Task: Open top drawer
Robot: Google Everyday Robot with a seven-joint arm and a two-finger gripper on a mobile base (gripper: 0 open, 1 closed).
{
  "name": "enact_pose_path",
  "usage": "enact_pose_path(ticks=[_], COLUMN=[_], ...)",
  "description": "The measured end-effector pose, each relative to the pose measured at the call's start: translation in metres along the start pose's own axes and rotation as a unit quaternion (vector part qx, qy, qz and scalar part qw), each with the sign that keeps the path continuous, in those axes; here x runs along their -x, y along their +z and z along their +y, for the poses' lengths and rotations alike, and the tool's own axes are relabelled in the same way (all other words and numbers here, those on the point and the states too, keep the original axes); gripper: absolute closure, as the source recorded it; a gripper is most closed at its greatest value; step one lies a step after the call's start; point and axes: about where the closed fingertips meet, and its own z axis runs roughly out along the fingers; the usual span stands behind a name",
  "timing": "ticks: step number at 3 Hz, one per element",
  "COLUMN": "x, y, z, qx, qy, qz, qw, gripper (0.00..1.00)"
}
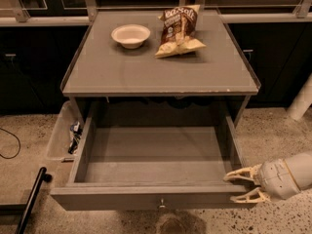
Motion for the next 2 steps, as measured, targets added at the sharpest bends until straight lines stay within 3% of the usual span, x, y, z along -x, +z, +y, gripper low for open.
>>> enact_pose_path(ticks=[1, 2], x=[0.0, 0.0035], y=[0.0001, 0.0071], z=[-0.0001, -0.0081], qx=[0.0, 0.018], qy=[0.0, -0.005], qz=[0.0, -0.002], qw=[1.0, 0.9998], gripper=[0.11, 0.0])
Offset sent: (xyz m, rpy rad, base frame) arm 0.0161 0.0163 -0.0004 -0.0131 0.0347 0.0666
